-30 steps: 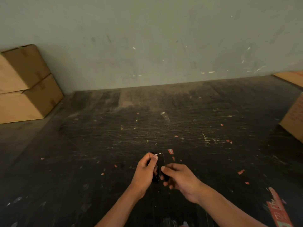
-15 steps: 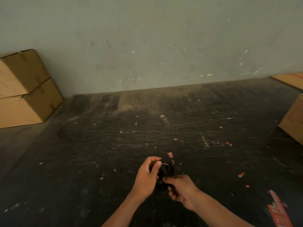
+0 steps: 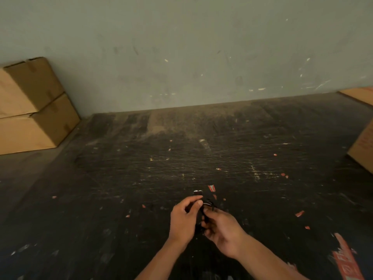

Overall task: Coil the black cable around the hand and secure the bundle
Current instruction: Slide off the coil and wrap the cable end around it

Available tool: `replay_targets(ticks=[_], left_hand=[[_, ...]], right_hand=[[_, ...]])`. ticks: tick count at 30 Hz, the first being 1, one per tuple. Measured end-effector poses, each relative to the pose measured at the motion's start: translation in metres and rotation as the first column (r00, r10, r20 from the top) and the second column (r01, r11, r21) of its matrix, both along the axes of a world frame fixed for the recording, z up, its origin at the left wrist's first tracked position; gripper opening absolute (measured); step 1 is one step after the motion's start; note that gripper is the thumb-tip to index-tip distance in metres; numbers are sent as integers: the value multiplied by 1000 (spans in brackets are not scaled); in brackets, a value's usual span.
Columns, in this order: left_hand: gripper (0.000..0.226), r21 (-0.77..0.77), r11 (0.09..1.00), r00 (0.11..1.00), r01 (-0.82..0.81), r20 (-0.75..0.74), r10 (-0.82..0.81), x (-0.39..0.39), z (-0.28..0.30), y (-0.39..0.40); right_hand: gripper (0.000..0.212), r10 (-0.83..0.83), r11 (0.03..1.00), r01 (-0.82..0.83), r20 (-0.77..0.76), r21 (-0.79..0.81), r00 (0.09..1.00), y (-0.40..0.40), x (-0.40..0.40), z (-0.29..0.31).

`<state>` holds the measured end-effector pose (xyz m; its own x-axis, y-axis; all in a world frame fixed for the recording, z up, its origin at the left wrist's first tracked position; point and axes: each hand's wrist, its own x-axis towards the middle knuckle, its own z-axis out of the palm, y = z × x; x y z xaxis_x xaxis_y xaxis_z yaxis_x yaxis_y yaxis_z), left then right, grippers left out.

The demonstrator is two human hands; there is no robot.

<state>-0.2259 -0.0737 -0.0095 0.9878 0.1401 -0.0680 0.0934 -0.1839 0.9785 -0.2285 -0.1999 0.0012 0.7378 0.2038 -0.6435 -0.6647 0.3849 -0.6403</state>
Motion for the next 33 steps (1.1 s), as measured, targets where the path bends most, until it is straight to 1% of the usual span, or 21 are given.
replay_targets(ticks=[3,6,9,11,16,20,24,28,31,33], left_hand=[[24,-39,998,999,-44,-13,44,-1,-4,1],[23,-86,991,995,-98,-43,94,-1,-9,4],[18,-297,943,982,-152,-154,110,-2,-12,4],[16,-394,900,971,-187,-210,110,-3,-12,3],[16,-487,856,971,-174,-231,66,-7,-12,4],[18,-518,840,973,-160,-225,47,-7,-9,3],[22,-483,866,978,-130,-207,31,-9,-9,3],[28,-423,902,980,-91,-197,7,-10,-11,5],[25,-424,903,976,-75,-216,-21,-10,-14,5],[20,-439,897,974,-61,-224,-44,-11,-14,5]], right_hand=[[19,18,999,-16,51,-36,999,-3,-3,-1],[18,-14,995,24,109,-92,994,-4,-7,-3],[17,-64,991,79,133,-111,989,-3,-9,-4],[17,-93,985,115,164,-128,982,-2,-10,-5],[15,-102,967,152,233,-207,967,0,-14,-7],[14,-119,929,225,337,-294,934,2,-15,-10],[17,-32,891,217,421,-399,906,-1,-13,-11],[21,146,810,173,479,-561,866,-6,-12,-12],[23,283,734,142,488,-664,826,-11,-11,-13],[24,349,705,118,486,-700,801,-13,-11,-13]])
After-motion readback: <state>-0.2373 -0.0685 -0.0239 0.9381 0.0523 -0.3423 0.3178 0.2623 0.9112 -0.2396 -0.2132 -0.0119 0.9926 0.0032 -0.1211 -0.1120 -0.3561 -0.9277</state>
